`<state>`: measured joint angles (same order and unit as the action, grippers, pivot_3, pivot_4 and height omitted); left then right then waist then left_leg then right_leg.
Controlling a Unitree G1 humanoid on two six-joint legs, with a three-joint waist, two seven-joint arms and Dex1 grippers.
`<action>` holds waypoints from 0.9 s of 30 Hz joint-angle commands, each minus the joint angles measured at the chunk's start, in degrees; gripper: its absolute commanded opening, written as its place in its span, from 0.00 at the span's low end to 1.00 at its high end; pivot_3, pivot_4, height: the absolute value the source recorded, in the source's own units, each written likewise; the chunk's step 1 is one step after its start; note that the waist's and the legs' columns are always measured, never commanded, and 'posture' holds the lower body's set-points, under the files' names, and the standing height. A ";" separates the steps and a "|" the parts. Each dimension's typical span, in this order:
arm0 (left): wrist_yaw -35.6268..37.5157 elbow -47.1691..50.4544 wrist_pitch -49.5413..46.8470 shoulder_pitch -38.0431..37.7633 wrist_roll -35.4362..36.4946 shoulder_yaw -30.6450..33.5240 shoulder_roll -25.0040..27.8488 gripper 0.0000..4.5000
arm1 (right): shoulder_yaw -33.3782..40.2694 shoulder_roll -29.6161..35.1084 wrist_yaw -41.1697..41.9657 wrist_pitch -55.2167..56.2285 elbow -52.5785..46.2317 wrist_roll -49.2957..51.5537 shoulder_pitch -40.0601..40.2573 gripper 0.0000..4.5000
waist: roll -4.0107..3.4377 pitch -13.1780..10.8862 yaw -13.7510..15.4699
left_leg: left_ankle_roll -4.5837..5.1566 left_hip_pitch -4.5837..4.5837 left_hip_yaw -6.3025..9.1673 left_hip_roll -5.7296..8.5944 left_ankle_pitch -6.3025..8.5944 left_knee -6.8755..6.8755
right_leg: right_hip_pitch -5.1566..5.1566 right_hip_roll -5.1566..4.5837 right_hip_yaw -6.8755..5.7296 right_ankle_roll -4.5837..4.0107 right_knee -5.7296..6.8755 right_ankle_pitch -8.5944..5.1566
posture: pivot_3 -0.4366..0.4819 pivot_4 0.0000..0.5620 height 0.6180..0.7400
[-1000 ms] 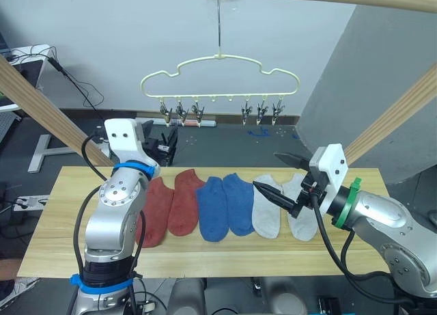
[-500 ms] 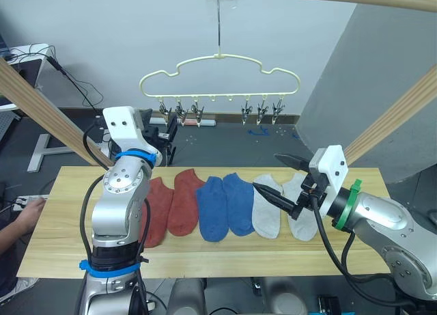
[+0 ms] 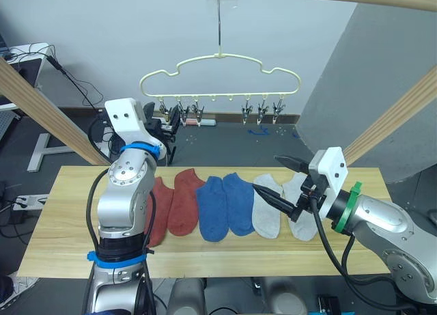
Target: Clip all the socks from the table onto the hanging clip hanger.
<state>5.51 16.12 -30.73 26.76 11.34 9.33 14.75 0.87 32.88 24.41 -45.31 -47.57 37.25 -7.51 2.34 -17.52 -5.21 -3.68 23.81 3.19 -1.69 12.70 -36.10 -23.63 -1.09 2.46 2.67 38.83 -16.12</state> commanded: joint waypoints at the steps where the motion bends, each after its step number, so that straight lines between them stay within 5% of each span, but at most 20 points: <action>1: -0.39 1.59 0.43 0.97 0.12 0.43 -0.13 0.67 | 0.13 0.12 -0.69 -0.16 -3.00 1.11 -0.52 1.00 | 0.00 0.00 0.00 | 0.00 0.00 0.00 0.00 0.00 0.00 | 0.00 0.00 0.00 0.00 0.00 0.00 | 0.23 0.58 1.00; 6: -0.57 1.30 0.41 1.49 0.15 0.40 -0.31 0.67 | 0.02 0.07 -1.14 -0.60 -3.09 1.44 -0.86 1.00 | 0.00 -0.02 -0.01 | 0.00 0.00 0.01 0.00 0.00 0.00 | 0.00 0.00 0.00 0.01 0.00 0.00 | 0.22 0.59 1.00; 16: -0.49 1.68 -0.16 1.46 0.25 0.24 -0.51 0.05 | 0.02 0.05 -1.42 -0.92 -3.36 1.73 -0.58 1.00 | 0.01 -0.04 -0.03 | 0.00 0.01 0.00 0.00 0.00 0.00 | -0.01 0.00 0.00 0.01 -0.02 -0.01 | 0.23 0.59 1.00; 27: 1.81 2.38 -5.32 2.28 4.48 2.43 1.17 0.05 | 2.74 1.30 -4.32 -7.21 -2.28 5.05 -4.28 1.00 | 0.01 -0.34 -0.34 | 0.00 0.00 -0.01 0.00 0.00 0.00 | -0.01 0.00 0.01 0.03 -0.01 0.00 | 0.22 0.61 1.00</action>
<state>6.82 16.28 -35.16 28.66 14.70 9.88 15.12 1.61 33.48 20.84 -51.08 -48.21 40.61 -11.22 2.35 -17.86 -5.55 -3.69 23.81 3.19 -1.69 12.70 -36.10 -23.64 -1.09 2.48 2.70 38.82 -16.12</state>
